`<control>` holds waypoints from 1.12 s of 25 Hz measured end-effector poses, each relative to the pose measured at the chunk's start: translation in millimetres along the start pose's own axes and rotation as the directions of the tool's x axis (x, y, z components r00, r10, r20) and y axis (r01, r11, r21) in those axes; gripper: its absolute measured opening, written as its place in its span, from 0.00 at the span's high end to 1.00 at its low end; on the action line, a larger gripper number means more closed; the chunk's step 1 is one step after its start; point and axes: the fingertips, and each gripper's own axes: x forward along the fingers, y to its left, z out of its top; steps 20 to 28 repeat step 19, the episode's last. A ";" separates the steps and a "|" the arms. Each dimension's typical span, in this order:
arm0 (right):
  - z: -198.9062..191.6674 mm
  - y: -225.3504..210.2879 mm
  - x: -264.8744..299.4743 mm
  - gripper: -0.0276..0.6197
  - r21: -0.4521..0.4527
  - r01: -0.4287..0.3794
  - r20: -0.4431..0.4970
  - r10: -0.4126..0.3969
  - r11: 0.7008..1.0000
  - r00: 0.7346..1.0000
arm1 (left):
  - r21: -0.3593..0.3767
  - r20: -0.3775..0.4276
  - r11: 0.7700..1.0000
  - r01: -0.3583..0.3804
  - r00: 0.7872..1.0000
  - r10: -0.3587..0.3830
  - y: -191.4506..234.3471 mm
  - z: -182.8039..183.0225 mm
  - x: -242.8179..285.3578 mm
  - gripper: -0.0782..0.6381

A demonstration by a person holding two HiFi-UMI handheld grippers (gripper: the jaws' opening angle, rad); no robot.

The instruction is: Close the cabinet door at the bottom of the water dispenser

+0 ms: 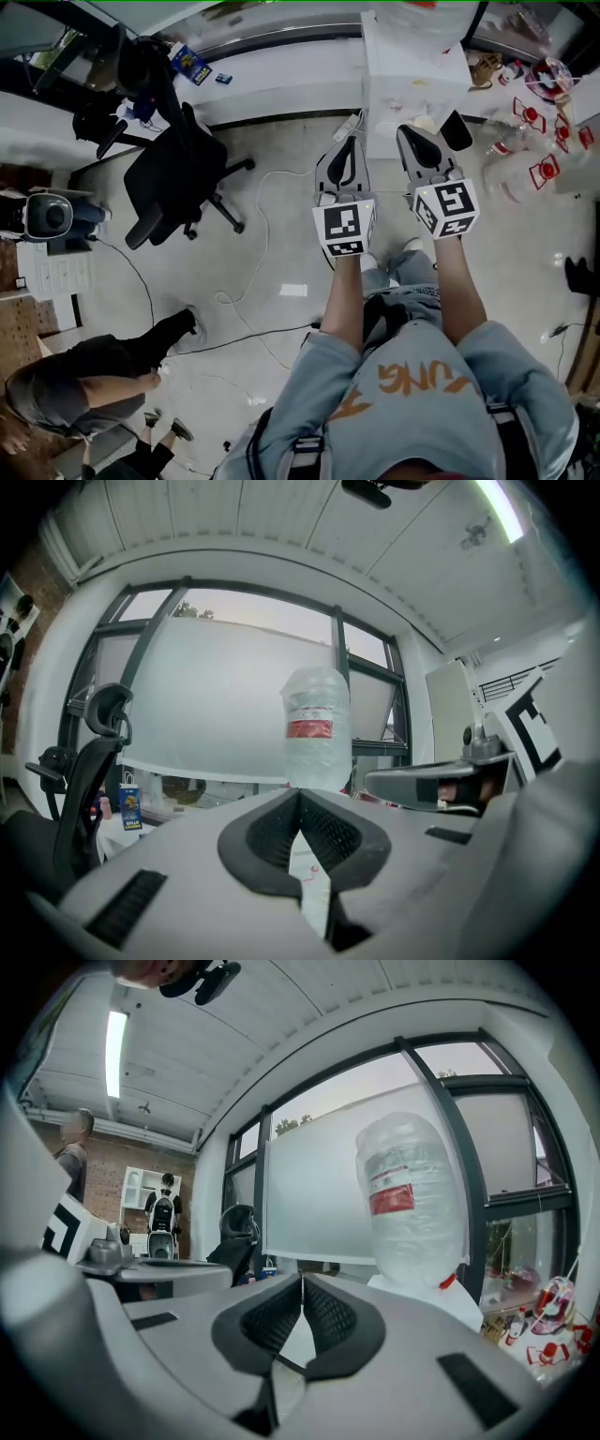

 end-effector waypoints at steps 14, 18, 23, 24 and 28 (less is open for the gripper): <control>39.5 5.6 -5.6 0.91 -0.067 0.004 0.065 0.001 0.998 0.998 | 0.023 0.077 0.999 0.034 0.996 -0.035 -1.2 43.1 2.8 0.88; 37.4 7.6 -7.7 0.91 -0.077 0.001 0.067 0.004 0.997 0.998 | 0.028 0.071 0.998 0.050 0.996 -0.052 -7.2 39.1 2.8 0.88; 36.7 8.3 -8.4 0.91 -0.080 0.000 0.067 0.005 0.997 0.998 | 0.029 0.068 0.998 0.054 0.996 -0.056 -8.4 37.7 2.4 0.88; 36.7 8.3 -8.4 0.91 -0.080 0.000 0.067 0.005 0.997 0.998 | 0.029 0.068 0.998 0.054 0.996 -0.056 -8.4 37.7 2.4 0.88; 36.7 8.3 -8.4 0.91 -0.080 0.000 0.067 0.005 0.997 0.998 | 0.029 0.068 0.998 0.054 0.996 -0.056 -8.4 37.7 2.4 0.88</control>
